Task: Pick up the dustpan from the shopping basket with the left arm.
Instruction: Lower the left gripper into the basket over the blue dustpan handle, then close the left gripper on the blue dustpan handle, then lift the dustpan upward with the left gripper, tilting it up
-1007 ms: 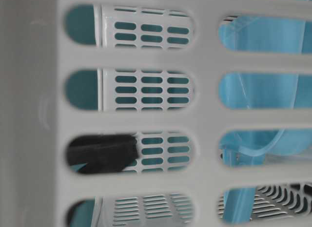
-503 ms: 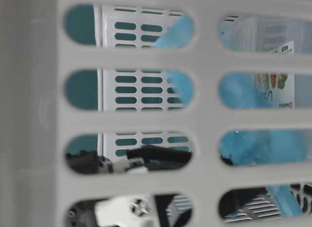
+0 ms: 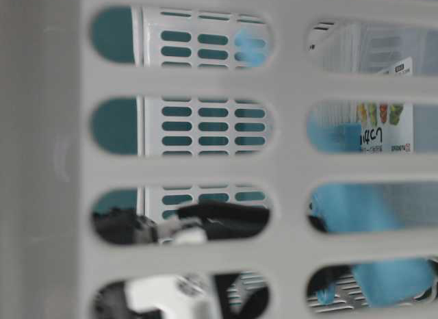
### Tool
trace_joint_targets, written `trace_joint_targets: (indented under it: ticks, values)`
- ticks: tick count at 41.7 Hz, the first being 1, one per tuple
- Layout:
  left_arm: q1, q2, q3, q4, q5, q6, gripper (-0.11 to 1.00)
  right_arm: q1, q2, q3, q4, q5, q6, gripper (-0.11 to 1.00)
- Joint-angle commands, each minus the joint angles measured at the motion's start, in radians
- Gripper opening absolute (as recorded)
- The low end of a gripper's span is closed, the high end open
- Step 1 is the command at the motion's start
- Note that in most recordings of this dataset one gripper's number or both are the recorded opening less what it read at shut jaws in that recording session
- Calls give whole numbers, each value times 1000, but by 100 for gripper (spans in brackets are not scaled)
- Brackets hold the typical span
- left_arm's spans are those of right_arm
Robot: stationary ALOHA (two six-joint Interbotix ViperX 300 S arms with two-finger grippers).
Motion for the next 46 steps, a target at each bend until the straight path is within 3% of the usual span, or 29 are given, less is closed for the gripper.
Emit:
trace_joint_targets:
  ticks: [1,13,31,38,41,46]
  values:
    - [-2,-44,-60,3,9,5,90,2,5,-6,3,-5,0,0]
    - [-6,-69,-87,3,141,43,90,2,3,-2,3,-6,0,0]
    - [-25,51,-25,3,107,212,90,2,3,2,3,-9,2,0]
    - [-23,51,9,3,98,241,89,2,3,2,6,-8,2,0]
    - [-23,48,6,3,98,227,81,2,3,3,8,-9,0,0]
    - [-25,29,-3,3,95,227,47,2,3,3,8,-9,2,0]
